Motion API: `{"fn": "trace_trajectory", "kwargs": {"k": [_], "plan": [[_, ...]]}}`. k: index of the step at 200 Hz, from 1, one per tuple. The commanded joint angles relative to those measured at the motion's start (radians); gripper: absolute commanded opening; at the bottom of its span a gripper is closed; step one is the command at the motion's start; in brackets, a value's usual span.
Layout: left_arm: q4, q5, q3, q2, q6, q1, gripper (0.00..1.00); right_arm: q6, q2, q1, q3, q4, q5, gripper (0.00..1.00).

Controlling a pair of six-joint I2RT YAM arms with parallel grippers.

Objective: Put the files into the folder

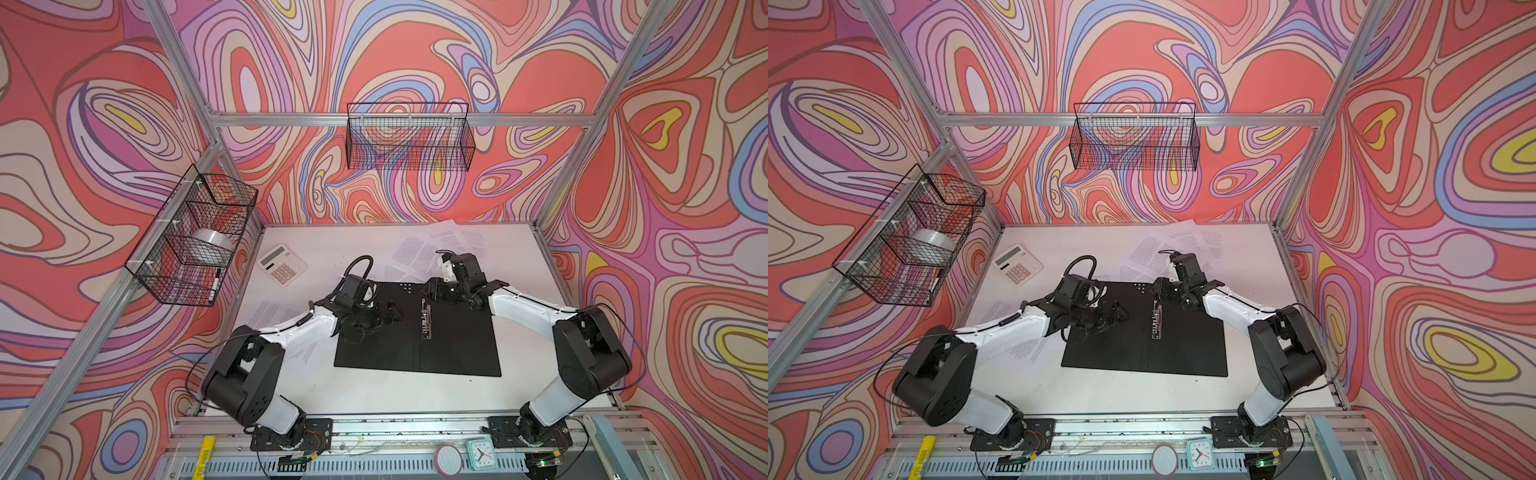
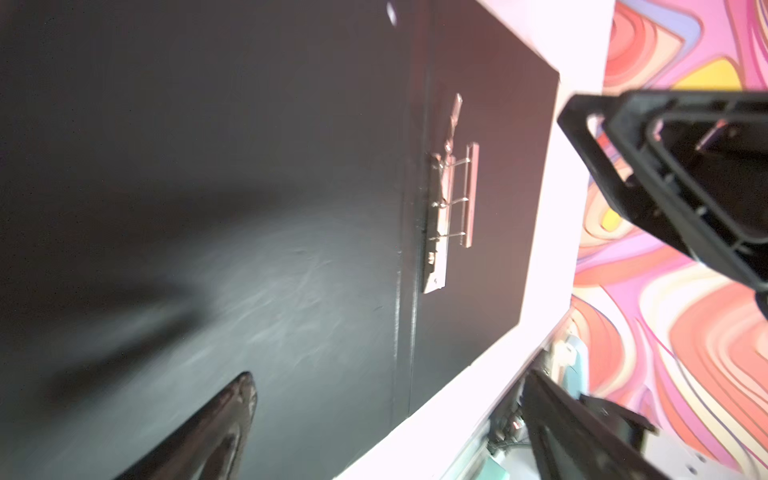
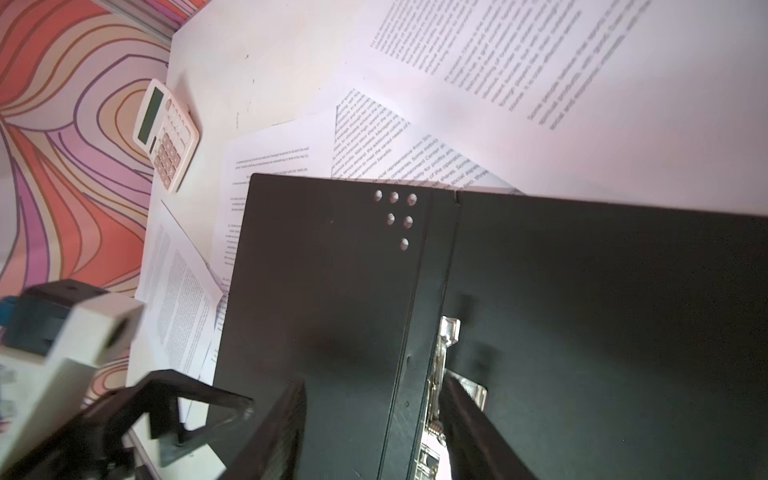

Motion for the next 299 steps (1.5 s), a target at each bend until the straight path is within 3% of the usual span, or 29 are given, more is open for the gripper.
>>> {"fn": "trace_trajectory", "kwargs": {"k": [1, 41, 91, 111, 158, 247, 299], "plan": [[-0.310, -0.270, -0.012, -0.138, -0.005, 0.016, 1.00, -0.077, 0.005, 0.078, 0.032, -0.102, 0.048, 0.65], [-0.502, -0.391, -0.133, -0.425, -0.132, 0.129, 1.00, -0.122, 0.109, 0.205, 0.134, -0.135, 0.064, 0.76], [-0.634, -0.370, -0.323, -0.732, -0.254, 0.399, 1.00, -0.167, 0.259, 0.295, 0.285, -0.175, 0.054, 0.83], [-0.627, -0.373, -0.374, -0.776, -0.297, 0.451, 1.00, -0.173, 0.321, 0.309, 0.352, -0.180, 0.025, 0.84], [-0.528, -0.406, -0.421, -0.712, -0.341, 0.474, 1.00, -0.187, 0.415, 0.317, 0.449, -0.215, -0.021, 0.84], [-0.350, -0.401, -0.478, -0.574, -0.295, 0.493, 1.00, -0.200, 0.511, 0.325, 0.564, -0.267, -0.059, 0.84], [-0.105, -0.222, -0.467, -0.388, -0.224, 0.492, 0.96, -0.184, 0.529, 0.325, 0.569, -0.270, -0.070, 0.82]]}}
